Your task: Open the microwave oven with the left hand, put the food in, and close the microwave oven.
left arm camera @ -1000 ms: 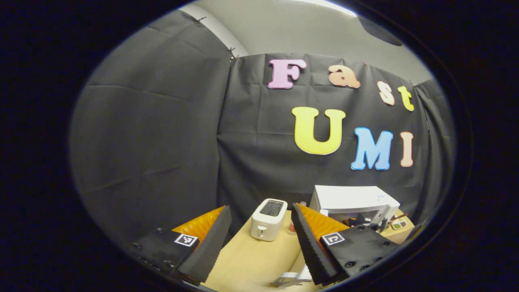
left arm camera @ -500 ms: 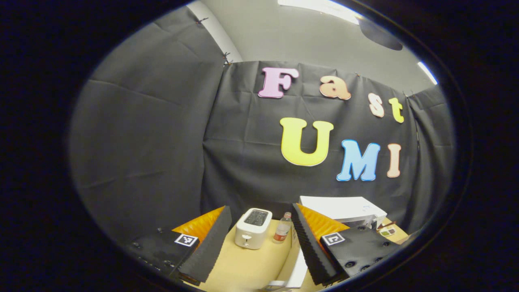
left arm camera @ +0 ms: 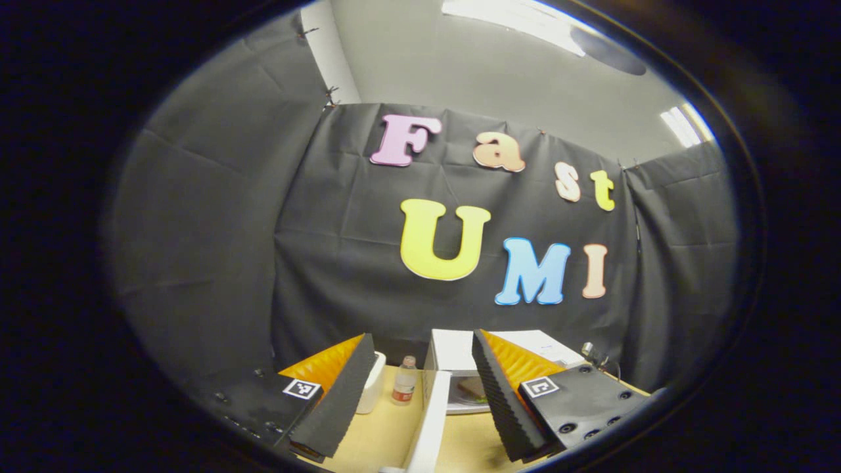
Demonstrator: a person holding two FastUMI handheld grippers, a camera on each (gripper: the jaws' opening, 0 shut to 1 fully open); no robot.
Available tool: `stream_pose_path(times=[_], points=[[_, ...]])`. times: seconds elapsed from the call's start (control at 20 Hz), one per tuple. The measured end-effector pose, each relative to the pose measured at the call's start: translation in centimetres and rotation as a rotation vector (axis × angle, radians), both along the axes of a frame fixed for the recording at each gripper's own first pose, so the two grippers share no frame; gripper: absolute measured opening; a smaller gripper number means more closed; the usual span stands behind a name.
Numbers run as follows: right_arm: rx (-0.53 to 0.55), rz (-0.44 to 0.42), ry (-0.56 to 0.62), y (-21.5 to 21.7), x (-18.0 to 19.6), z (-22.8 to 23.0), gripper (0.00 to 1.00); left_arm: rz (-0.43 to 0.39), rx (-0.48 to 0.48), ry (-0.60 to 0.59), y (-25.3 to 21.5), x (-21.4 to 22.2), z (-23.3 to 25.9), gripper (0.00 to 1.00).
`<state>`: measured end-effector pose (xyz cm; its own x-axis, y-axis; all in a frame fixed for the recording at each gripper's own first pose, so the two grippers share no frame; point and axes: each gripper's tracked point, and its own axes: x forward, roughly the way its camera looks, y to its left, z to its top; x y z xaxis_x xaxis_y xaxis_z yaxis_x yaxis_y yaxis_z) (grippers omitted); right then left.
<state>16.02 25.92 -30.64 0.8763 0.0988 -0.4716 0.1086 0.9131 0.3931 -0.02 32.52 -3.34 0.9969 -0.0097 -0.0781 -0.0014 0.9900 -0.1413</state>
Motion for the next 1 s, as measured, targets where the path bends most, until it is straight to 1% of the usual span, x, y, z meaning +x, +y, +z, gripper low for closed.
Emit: stream_pose_path(times=[0.1,0.2,0.4,0.5,0.55,0.7,0.85,1.0], points=[[-0.1,0.042,-0.092,-1.4,-1.5,3.9,0.97,-0.034,-0.003,-0.001,-2.0,0.2,-0.3,0.96],[-0.167,0.066,-0.174,-2.9,-2.9,7.6,0.98,-0.065,0.011,-0.003,-3.8,0.4,-0.5,0.95],[-0.325,0.054,-0.342,-7.0,-5.8,15.7,0.98,-0.096,0.06,-0.014,-6.7,1.0,-0.5,0.96],[-0.355,0.053,-0.403,-7.7,-8.1,19.3,0.98,-0.131,0.071,-0.026,-8.5,1.2,-0.2,0.97],[-0.366,0.049,-0.424,-8.3,-8.9,20.8,0.98,-0.144,0.068,-0.035,-9.5,1.4,0.1,0.97],[-0.4,0.027,-0.432,-9.5,-11.0,23.9,0.98,-0.149,0.073,-0.05,-10.9,1.4,0.5,0.96],[-0.426,0.041,-0.449,-9.7,-12.0,25.5,0.98,-0.164,0.075,-0.041,-12.5,1.7,0.1,0.96],[-0.435,0.024,-0.449,-10.1,-12.9,26.4,0.98,-0.172,0.092,-0.047,-13.2,1.8,0.5,0.96]])
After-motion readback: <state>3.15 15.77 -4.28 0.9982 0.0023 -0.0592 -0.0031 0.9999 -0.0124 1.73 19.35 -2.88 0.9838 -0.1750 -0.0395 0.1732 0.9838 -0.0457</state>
